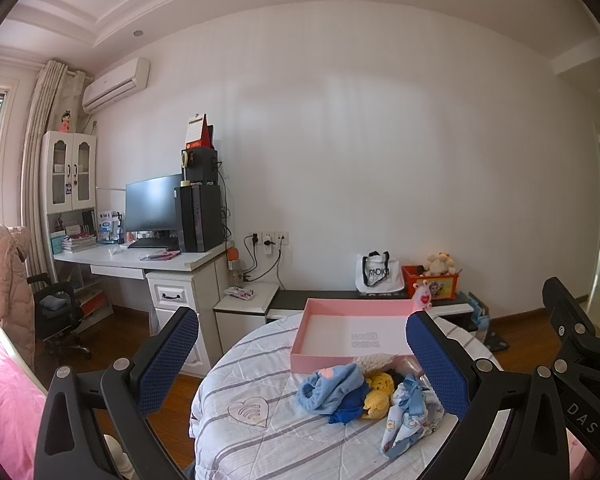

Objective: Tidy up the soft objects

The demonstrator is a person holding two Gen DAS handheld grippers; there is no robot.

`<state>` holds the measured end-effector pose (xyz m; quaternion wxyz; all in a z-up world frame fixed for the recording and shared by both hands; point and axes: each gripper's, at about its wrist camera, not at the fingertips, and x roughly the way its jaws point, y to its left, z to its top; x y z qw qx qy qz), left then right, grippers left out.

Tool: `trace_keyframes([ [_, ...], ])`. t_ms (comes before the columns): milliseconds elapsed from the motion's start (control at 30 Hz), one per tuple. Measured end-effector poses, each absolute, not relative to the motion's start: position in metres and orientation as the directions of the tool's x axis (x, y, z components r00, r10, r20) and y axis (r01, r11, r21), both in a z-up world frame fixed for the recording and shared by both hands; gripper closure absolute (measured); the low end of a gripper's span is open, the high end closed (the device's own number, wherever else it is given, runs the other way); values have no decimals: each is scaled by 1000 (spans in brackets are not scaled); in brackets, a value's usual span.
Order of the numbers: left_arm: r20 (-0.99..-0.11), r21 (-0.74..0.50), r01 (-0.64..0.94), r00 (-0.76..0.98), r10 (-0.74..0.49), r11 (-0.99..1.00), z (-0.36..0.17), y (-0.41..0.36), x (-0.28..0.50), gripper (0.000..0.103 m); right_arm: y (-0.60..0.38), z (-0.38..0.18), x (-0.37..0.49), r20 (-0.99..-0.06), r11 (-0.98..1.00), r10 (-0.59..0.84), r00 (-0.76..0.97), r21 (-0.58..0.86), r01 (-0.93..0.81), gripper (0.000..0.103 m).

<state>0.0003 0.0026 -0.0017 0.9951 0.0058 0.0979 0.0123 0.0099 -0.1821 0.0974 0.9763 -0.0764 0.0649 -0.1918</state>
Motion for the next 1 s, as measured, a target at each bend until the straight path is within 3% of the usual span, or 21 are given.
trace_keyframes([
  [300, -238, 21, -31, 971, 35, 999, -7, 3, 11, 0, -185, 90, 21, -138, 920, -373, 918, -184, 346, 0],
  [1000, -450, 43, -44, 891, 59, 998, -30, 7, 71, 0, -185, 30, 79, -370, 936, -339, 865, -225, 271, 0],
])
